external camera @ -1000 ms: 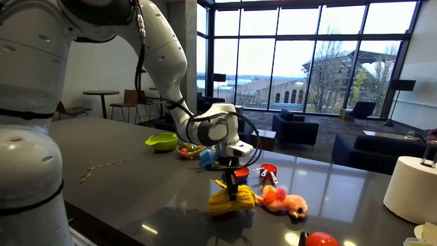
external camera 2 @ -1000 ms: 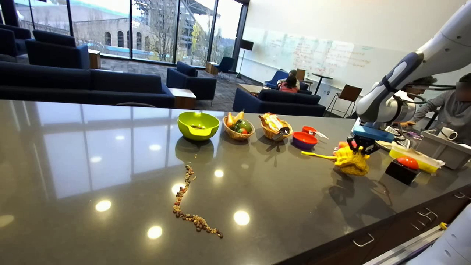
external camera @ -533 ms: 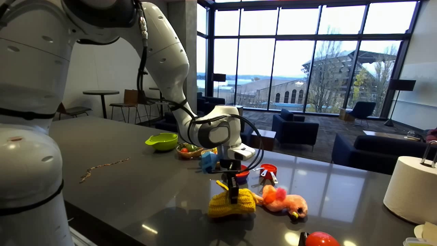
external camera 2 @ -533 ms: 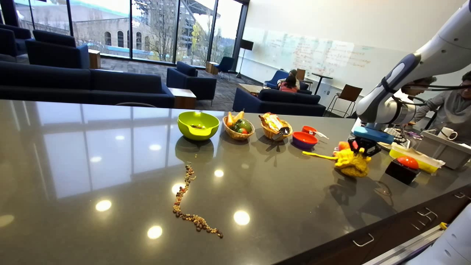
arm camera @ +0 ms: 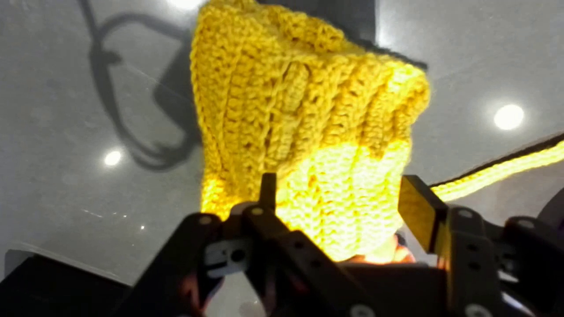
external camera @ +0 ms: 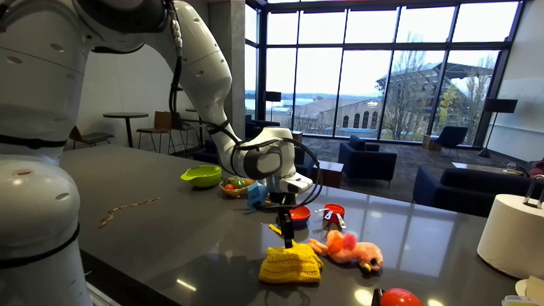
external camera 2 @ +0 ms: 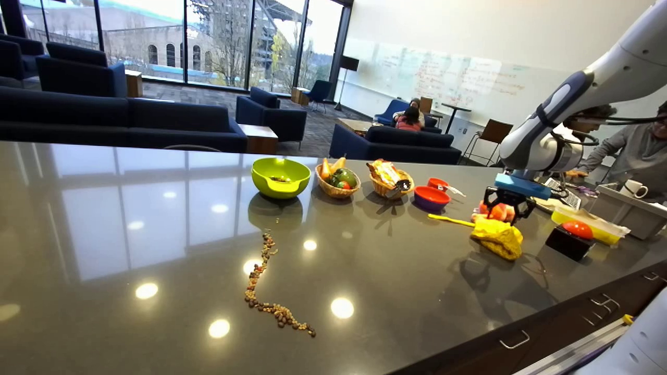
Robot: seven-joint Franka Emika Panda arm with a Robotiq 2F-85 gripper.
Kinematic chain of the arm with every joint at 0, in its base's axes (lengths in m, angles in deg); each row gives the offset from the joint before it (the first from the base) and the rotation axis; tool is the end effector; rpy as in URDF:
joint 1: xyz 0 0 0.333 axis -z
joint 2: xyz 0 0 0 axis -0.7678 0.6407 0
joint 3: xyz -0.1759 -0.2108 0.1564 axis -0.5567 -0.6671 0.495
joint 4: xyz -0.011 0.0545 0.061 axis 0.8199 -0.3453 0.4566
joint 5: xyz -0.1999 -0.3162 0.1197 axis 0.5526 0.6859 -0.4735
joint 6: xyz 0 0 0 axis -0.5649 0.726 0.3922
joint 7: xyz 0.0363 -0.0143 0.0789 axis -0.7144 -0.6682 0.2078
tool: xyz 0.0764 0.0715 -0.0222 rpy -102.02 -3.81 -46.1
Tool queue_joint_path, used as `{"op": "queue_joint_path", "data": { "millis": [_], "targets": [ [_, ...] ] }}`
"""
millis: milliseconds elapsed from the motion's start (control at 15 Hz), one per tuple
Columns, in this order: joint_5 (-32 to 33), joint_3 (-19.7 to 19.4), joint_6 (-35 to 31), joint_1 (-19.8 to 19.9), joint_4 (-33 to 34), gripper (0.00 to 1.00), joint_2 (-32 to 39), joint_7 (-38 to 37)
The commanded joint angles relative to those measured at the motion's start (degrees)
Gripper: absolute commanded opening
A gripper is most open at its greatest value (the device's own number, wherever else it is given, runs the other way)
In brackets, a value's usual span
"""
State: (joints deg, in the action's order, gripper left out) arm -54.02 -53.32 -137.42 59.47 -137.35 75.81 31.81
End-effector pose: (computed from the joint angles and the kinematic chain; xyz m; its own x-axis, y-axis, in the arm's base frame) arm 0.4443 -0.2679 0.2281 0.5382 -0.8314 0.1380 -0.8426 -0.5341 0.0687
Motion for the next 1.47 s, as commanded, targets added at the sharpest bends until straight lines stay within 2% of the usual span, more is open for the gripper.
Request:
{"op": "queue_joint_path", "data": {
  "millis": [0,333,1067,1400],
  "targets": [
    [0.5,1.0,0.6,-2.3,-3.0,0.99,-4.8,0.8],
    [2.1,4.0,3.3,-5.3,-5.0,1.00,-10.0,1.7],
    [5.3,15.0,18.1,-6.6,-4.9,1.00,-17.7,7.3],
    [4.4,18.1,21.2,-7.3,-5.3,1.00,-19.8,12.3]
  ]
}}
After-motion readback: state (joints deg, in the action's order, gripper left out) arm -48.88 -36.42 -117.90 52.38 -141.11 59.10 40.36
